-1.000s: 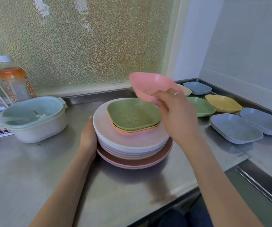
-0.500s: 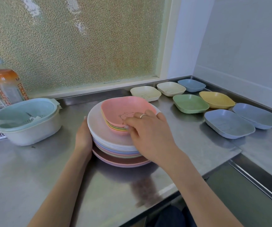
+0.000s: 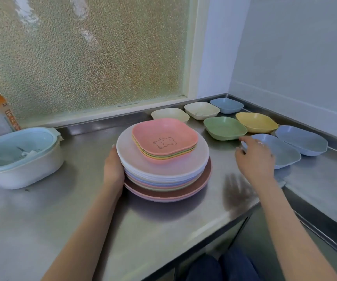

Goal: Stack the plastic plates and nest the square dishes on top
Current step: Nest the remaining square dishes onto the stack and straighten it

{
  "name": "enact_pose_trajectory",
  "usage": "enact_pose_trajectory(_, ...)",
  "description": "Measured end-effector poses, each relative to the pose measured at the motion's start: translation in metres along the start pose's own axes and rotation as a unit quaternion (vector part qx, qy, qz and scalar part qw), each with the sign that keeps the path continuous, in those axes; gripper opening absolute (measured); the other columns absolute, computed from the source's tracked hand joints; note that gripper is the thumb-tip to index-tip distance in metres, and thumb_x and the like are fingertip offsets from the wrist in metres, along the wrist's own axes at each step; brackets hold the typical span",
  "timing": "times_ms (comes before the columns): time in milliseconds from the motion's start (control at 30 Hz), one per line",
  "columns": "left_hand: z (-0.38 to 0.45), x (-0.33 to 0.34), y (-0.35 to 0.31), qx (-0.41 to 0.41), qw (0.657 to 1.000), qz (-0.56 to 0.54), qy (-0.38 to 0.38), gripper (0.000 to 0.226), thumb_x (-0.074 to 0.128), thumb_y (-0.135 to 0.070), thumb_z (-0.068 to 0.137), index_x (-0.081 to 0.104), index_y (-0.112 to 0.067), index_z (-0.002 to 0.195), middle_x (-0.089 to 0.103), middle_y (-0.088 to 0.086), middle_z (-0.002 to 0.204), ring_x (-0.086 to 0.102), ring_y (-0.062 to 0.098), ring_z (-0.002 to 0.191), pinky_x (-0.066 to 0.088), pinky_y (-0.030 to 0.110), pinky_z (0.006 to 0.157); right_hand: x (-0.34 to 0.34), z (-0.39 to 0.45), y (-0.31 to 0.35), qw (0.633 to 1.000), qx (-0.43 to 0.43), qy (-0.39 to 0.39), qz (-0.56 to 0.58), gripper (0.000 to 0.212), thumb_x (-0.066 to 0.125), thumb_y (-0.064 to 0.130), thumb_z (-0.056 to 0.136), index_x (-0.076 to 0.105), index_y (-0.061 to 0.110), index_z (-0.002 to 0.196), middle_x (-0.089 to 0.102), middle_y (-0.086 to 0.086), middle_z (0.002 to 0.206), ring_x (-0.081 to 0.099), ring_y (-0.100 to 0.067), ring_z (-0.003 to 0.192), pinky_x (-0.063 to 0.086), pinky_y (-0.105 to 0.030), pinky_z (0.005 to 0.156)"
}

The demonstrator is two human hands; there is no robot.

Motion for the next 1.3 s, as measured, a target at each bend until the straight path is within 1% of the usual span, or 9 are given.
enact_pose_trajectory(100,-0.001,0.019,0.001,0.0,1.0,0.008,0.02,0.037,0.038,-0.042,0.095,0.064,-0.029,0.072,0.068,-0.005,0.091,0.06,0.018,0.096,0.045,0.038,0.094,0.013,0.004,-0.028,0.998,0.024,0.038,-0.046,0.038,0.046,0.021,0.093,0.05,0.019,0.13,0.056,-0.014,0.129,0.046,-0.038,0.117,0.033,-0.048,0.096)
enact_pose_trajectory(267,-0.006,0.044,0.002,0.021,0.999,0.002,0.026,0.035,0.036,-0.032,0.099,0.059,-0.029,0.072,0.059,-0.013,0.08,0.053,0.014,0.086,0.04,0.03,0.085,0.019,0.006,-0.034,0.996,0.036,-0.02,-0.083,0.038,0.047,0.016,0.093,0.049,0.016,0.131,0.057,-0.015,0.125,0.048,-0.034,0.116,0.032,-0.045,0.094)
enact_pose_trajectory(433,-0.014,0.051,0.001,0.035,0.999,-0.005,0.018,0.034,0.033,-0.029,0.1,0.057,-0.027,0.076,0.056,-0.012,0.081,0.049,0.009,0.081,0.036,0.024,0.078,0.02,0.014,-0.042,0.997,0.038,-0.028,-0.067,0.033,0.046,0.005,0.09,0.068,0.018,0.11,0.064,-0.013,0.107,0.049,-0.033,0.104,0.031,-0.043,0.088)
enact_pose_trajectory(633,-0.009,0.052,0.004,0.022,0.999,-0.015,0.027,0.034,0.036,-0.032,0.098,0.059,-0.03,0.074,0.06,-0.014,0.08,0.051,0.0,0.072,0.038,0.027,0.077,-0.003,0.005,-0.02,0.987,-0.067,-0.132,0.06,0.032,0.053,0.001,0.088,0.071,0.018,0.107,0.07,-0.01,0.108,0.05,-0.035,0.101,0.034,-0.042,0.085)
enact_pose_trajectory(767,-0.005,0.051,0.007,0.024,0.999,-0.009,0.027,0.034,0.037,-0.034,0.096,0.062,-0.03,0.072,0.064,-0.011,0.082,0.055,0.012,0.082,0.044,0.034,0.082,-0.033,-0.006,0.027,0.927,-0.229,-0.177,0.24,0.025,0.062,0.003,0.082,0.074,0.015,0.099,0.071,0.002,0.096,0.056,-0.019,0.09,0.046,-0.035,0.082)
enact_pose_trajectory(900,-0.003,0.05,0.009,0.007,0.999,-0.019,0.028,0.035,0.037,-0.038,0.095,0.064,-0.03,0.075,0.066,-0.011,0.087,0.059,0.012,0.087,0.045,0.035,0.086,-0.047,-0.019,0.075,0.885,-0.326,-0.133,0.305,0.026,0.063,0.0,0.079,0.075,0.015,0.096,0.062,0.012,0.091,0.043,0.0,0.088,0.036,-0.009,0.084)
enact_pose_trajectory(1100,-0.006,0.051,0.006,0.007,1.0,-0.019,0.023,0.034,0.037,-0.032,0.096,0.064,-0.027,0.075,0.065,-0.011,0.085,0.057,0.012,0.085,0.043,0.032,0.083,-0.022,-0.025,0.089,0.876,-0.397,-0.042,0.271,0.03,0.055,-0.002,0.079,0.077,0.017,0.09,0.064,0.004,0.081,0.052,-0.021,0.081,0.04,-0.026,0.077)
enact_pose_trajectory(1200,-0.006,0.051,0.006,-0.003,1.0,-0.019,0.022,0.034,0.037,-0.036,0.095,0.063,-0.03,0.075,0.065,-0.011,0.085,0.057,0.013,0.084,0.044,0.032,0.082,-0.01,-0.029,0.082,0.894,-0.365,0.011,0.26,0.024,0.057,0.007,0.08,0.076,0.018,0.091,0.058,0.013,0.083,0.05,-0.017,0.085,0.037,-0.019,0.08)
enact_pose_trajectory(1300,-0.007,0.051,0.006,-0.001,1.0,-0.021,0.018,0.033,0.037,-0.036,0.095,0.063,-0.03,0.074,0.064,-0.012,0.084,0.057,0.013,0.087,0.042,0.031,0.083,-0.009,-0.03,0.082,0.896,-0.37,0.04,0.244,0.019,0.056,0.014,0.082,0.074,0.017,0.089,0.062,0.01,0.087,0.054,-0.017,0.087,0.04,-0.027,0.085)
Point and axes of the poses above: each hand's wrist, its own z-axis towards the middle knuckle, its own x-axis out of the palm, y = z × x, the point moved 3 cm from there along z, towards the middle knuckle
